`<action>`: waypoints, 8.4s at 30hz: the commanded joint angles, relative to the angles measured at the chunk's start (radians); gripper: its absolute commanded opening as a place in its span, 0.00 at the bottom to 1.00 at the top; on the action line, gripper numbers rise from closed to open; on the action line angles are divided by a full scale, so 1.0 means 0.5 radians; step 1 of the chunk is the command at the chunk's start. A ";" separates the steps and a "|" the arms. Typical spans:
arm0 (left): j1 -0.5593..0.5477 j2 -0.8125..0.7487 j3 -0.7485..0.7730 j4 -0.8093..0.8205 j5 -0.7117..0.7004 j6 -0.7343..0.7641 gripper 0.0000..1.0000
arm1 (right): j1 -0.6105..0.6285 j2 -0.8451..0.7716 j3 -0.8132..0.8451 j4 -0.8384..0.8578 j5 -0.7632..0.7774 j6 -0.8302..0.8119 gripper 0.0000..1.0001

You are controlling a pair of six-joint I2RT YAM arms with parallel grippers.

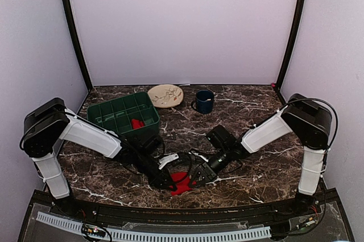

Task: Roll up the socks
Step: Roll the sock at the center of the board, then pick up the sock from the center of the board.

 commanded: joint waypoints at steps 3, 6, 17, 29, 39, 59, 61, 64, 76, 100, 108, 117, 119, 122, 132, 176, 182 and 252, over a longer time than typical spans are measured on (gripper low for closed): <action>0.024 -0.012 -0.093 -0.066 -0.021 -0.075 0.00 | -0.079 0.003 -0.121 0.139 0.146 0.101 0.36; 0.027 -0.014 -0.109 -0.050 -0.016 -0.077 0.00 | -0.096 -0.010 -0.154 0.197 0.154 0.142 0.36; 0.054 0.000 -0.138 -0.012 0.048 -0.114 0.00 | -0.111 -0.190 -0.317 0.333 0.377 0.191 0.42; 0.158 0.165 0.001 -0.154 0.382 -0.064 0.00 | 0.177 -0.856 -0.590 0.261 1.380 -0.232 0.41; 0.253 0.338 0.191 -0.399 0.612 0.027 0.00 | 0.649 -0.973 -0.568 0.195 1.977 -0.488 0.43; 0.290 0.405 0.269 -0.616 0.721 0.197 0.00 | 0.983 -0.554 -0.157 0.026 2.190 -0.818 0.50; 0.294 0.410 0.274 -0.627 0.731 0.210 0.00 | 0.987 -0.533 -0.130 0.018 2.181 -0.832 0.50; 0.294 0.418 0.285 -0.655 0.746 0.238 0.00 | 0.987 -0.497 -0.103 0.023 2.190 -0.853 0.50; 0.297 0.442 0.298 -0.745 0.780 0.318 0.00 | 0.986 -0.358 -0.009 0.029 2.180 -0.940 0.48; 0.403 0.279 0.219 -0.590 0.628 0.140 0.17 | 0.864 -0.258 -0.009 -0.046 1.885 -0.867 0.04; 0.504 0.058 0.088 -0.394 0.538 -0.049 0.27 | 0.813 -0.233 0.020 -0.083 1.770 -0.825 0.02; 0.566 -0.107 -0.020 -0.225 0.380 -0.193 0.31 | 0.725 -0.180 0.096 -0.168 1.592 -0.726 0.02; 0.567 -0.172 -0.055 -0.183 0.275 -0.227 0.34 | 0.690 -0.154 0.131 -0.212 1.511 -0.688 0.02; 0.566 -0.283 -0.094 -0.165 0.108 -0.246 0.35 | 0.631 -0.109 0.194 -0.294 1.349 -0.629 0.02; 0.556 -0.720 -0.390 0.169 -0.364 -0.396 0.37 | 0.441 0.049 0.382 -0.552 0.872 -0.501 0.02; -0.653 -0.831 -0.277 -0.044 -1.587 0.648 0.34 | 0.144 0.491 0.793 -0.923 -0.029 -0.047 0.00; -0.710 -0.736 -0.256 -0.076 -1.711 0.715 0.35 | 0.140 0.503 0.822 -0.985 -0.037 -0.067 0.00; -0.705 -0.162 -0.066 -0.210 -1.707 0.772 0.14 | 0.131 0.557 0.908 -1.180 -0.275 -0.197 0.15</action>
